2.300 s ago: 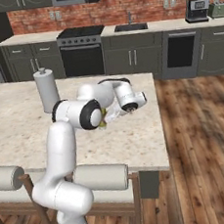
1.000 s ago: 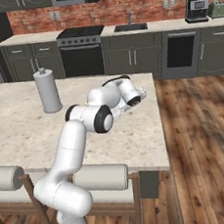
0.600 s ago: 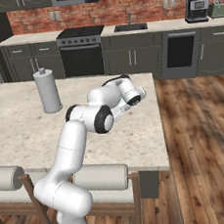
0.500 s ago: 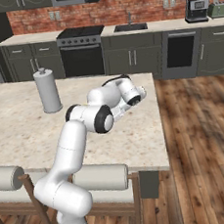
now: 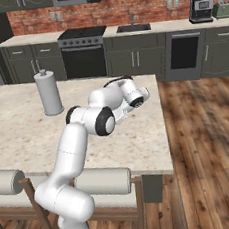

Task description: The dining table condiment station is running low on mustard. Refill the condiment station by opening the cabinet and taking the mustard from the cabinet and placing it on the dining table.

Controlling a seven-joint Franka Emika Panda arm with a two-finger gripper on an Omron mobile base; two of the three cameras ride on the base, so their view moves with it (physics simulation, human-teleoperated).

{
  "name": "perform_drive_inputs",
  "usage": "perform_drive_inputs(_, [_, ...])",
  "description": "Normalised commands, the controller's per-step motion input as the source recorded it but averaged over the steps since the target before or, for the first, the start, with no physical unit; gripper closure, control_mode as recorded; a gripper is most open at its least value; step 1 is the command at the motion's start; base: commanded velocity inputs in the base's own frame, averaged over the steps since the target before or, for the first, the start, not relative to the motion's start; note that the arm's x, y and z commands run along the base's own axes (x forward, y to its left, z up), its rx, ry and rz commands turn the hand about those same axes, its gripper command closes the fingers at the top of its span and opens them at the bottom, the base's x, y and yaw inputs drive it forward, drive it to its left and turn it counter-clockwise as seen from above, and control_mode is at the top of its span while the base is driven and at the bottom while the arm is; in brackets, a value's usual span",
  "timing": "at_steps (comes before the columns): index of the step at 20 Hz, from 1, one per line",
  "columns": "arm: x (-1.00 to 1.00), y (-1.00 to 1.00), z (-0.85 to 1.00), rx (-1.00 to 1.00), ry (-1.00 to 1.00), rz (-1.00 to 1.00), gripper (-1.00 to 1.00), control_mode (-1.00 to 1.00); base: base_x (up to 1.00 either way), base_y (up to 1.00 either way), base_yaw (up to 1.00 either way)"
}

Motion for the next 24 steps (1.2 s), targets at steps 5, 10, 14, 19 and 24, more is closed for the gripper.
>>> perform_drive_inputs(5, [0.00, 0.00, 0.45, 0.00, -0.05, 0.00, -1.00, -1.00, 0.00, 0.00, 0.00])
perform_drive_inputs(10, [-0.15, 0.00, 0.68, 0.00, -0.10, 0.00, -1.00, -1.00, 0.00, 0.00, 0.00])
perform_drive_inputs(14, [-0.67, 0.11, 0.48, -0.03, -0.20, 0.00, -1.00, -1.00, 0.00, 0.00, 0.00])
perform_drive_inputs(19, [-0.77, 0.21, 0.41, -0.06, -0.29, 0.00, -1.00, -1.00, 0.00, 0.00, 0.00])
perform_drive_inputs(24, [-0.80, 0.23, 0.50, -0.08, -0.33, 0.00, -1.00, -1.00, 0.00, 0.00, 0.00])
